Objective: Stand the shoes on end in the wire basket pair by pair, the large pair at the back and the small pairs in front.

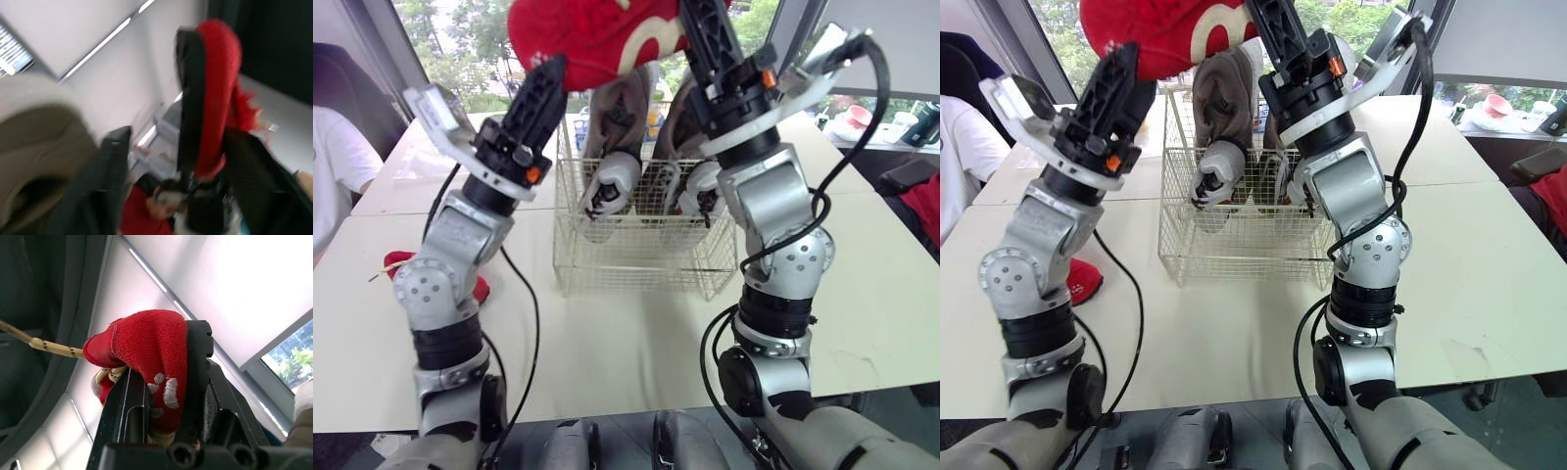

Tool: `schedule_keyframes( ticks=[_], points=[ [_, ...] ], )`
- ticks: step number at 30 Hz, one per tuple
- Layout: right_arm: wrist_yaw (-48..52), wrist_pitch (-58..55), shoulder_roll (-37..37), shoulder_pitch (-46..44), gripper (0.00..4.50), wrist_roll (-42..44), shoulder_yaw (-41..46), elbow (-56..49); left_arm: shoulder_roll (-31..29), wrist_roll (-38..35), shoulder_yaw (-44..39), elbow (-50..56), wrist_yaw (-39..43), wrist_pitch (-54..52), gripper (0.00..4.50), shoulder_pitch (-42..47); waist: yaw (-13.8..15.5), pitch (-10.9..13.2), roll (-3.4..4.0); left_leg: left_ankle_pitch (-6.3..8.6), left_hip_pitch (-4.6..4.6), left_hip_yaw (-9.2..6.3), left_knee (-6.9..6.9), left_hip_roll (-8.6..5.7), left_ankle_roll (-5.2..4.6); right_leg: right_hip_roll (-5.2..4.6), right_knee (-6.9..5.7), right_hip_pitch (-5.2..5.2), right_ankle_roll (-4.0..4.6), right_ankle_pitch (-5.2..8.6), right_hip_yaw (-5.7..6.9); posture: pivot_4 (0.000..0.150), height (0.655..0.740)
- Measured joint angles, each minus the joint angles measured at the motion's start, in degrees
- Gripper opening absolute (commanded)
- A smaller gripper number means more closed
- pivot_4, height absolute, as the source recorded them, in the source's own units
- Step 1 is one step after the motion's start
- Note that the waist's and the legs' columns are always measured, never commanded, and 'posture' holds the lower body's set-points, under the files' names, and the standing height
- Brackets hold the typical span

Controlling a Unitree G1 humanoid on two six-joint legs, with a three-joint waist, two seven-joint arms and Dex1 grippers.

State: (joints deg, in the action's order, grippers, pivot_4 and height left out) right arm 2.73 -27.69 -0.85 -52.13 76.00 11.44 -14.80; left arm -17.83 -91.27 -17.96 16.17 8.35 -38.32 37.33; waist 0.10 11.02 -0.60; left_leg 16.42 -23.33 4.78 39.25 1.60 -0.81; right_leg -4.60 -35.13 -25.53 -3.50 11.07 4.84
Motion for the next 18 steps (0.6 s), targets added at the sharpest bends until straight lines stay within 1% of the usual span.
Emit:
schedule_keyframes(
  ticks=[2, 4, 6, 8, 10, 11, 12, 13, 14, 16, 18],
  points=[
    [1.2, -0.6, -2.0, -0.8, 0.93, 0.1, 0.2, 1.0, -4.9, 0.8, 0.4, 3.0, 0.4, -2.1, 3.61, -3.0, -0.4, 0.0, 0.01, 0.00, 0.00, 0.00, -0.02, 0.01, 0.00, 0.00, 0.01, 0.00, 0.00, 0.00, 0.00, 0.150, 0.7400],
    [3.7, -1.5, -6.5, -3.3, 0.93, 0.7, 1.6, 2.2, -8.8, 0.8, 2.1, 6.1, 0.4, -5.7, 3.61, -8.0, -0.6, 0.0, 0.06, 0.01, -0.02, 0.01, -0.04, -0.02, -0.01, -0.05, 0.01, 0.00, 0.00, 0.01, -0.01, 0.150, 0.7400],
    [7.5, -3.6, -13.2, -6.1, 0.93, 1.5, 3.6, 3.4, -11.9, -0.5, 2.8, 8.1, -0.2, -8.0, 3.61, -12.2, -0.6, 0.1, 0.02, 0.03, -0.05, -0.02, -0.03, -0.02, -0.04, -0.06, 0.03, 0.00, 0.00, 0.01, 0.01, 0.150, 0.7400],
    [13.0, -6.9, -22.0, -7.4, 0.93, 1.9, 5.5, 5.2, -16.1, -2.8, 2.0, 10.8, -1.1, -9.0, 3.61, -14.2, -0.4, 0.1, 0.00, 0.06, -0.05, -0.03, -0.04, -0.02, -0.09, -0.08, 0.15, 0.00, 0.01, 0.02, 0.03, 0.150, 0.7400],
    [18.2, -9.8, -28.7, -7.5, 0.93, 1.8, 6.9, 7.4, -18.6, -4.7, 0.6, 12.9, -1.7, -8.9, 3.61, -15.1, -0.5, 0.1, 0.00, 0.09, -0.04, -0.01, -0.04, -0.02, -0.11, -0.09, 0.16, 0.01, 0.03, 0.03, 0.03, 0.150, 0.7400],
    [23.3, -12.8, -35.0, -7.2, 0.93, 1.2, 6.6, 8.7, -20.3, -6.0, 0.2, 14.4, -2.5, -8.8, 3.61, -16.3, -0.5, 0.1, 0.06, 0.09, -0.05, 0.01, -0.05, -0.03, -0.12, -0.10, 0.17, -0.01, 0.11, 0.08, 0.02, 0.150, 0.7400],
    [26.5, -15.2, -39.3, -6.8, 0.93, 0.5, 6.5, 9.2, -21.3, -6.8, -0.6, 15.3, -2.9, -8.8, 3.61, -17.9, -0.5, 0.1, 0.05, 0.10, 0.00, 0.01, -0.11, -0.03, -0.13, -0.11, 0.18, 0.00, 0.20, 0.14, 0.01, 0.150, 0.7400],
    [32.2, -18.3, -45.0, -6.2, 0.93, -0.4, 6.0, 10.0, -21.7, -7.5, -1.1, 15.7, -3.9, -8.4, 3.61, -19.3, -0.5, 0.1, 0.06, 0.11, -0.01, 0.00, -0.12, -0.02, -0.14, -0.10, 0.17, -0.01, 0.21, 0.16, 0.02, 0.150, 0.7400],
    [35.5, -20.6, -48.5, -5.8, 0.93, -1.0, 5.3, 10.2, -21.8, -7.7, -1.3, 15.9, -4.6, -8.1, 3.61, -20.4, -0.5, 0.1, 0.08, 0.11, 0.00, 0.00, -0.12, -0.01, -0.14, -0.08, 0.16, -0.02, 0.22, 0.17, 0.02, 0.150, 0.7400],
    [42.1, -24.0, -54.5, -4.8, 0.93, -3.0, 3.6, 10.3, -21.1, -7.2, -1.2, 16.3, -5.8, -6.7, 3.61, -21.8, -0.6, 0.1, 0.07, 0.11, 0.01, 0.02, -0.12, 0.03, -0.14, -0.07, 0.16, -0.02, 0.30, 0.22, 0.02, 0.150, 0.7400],
    [47.4, -25.6, -57.8, -3.0, 0.93, -6.2, 1.3, 9.6, -19.5, -5.0, -0.8, 16.7, -6.9, -4.8, 3.61, -22.2, -0.7, 0.1, 0.04, 0.11, 0.04, 0.04, -0.11, 0.04, -0.13, -0.05, 0.17, -0.01, 0.32, 0.23, 0.01, 0.150, 0.7400]
  ],
)
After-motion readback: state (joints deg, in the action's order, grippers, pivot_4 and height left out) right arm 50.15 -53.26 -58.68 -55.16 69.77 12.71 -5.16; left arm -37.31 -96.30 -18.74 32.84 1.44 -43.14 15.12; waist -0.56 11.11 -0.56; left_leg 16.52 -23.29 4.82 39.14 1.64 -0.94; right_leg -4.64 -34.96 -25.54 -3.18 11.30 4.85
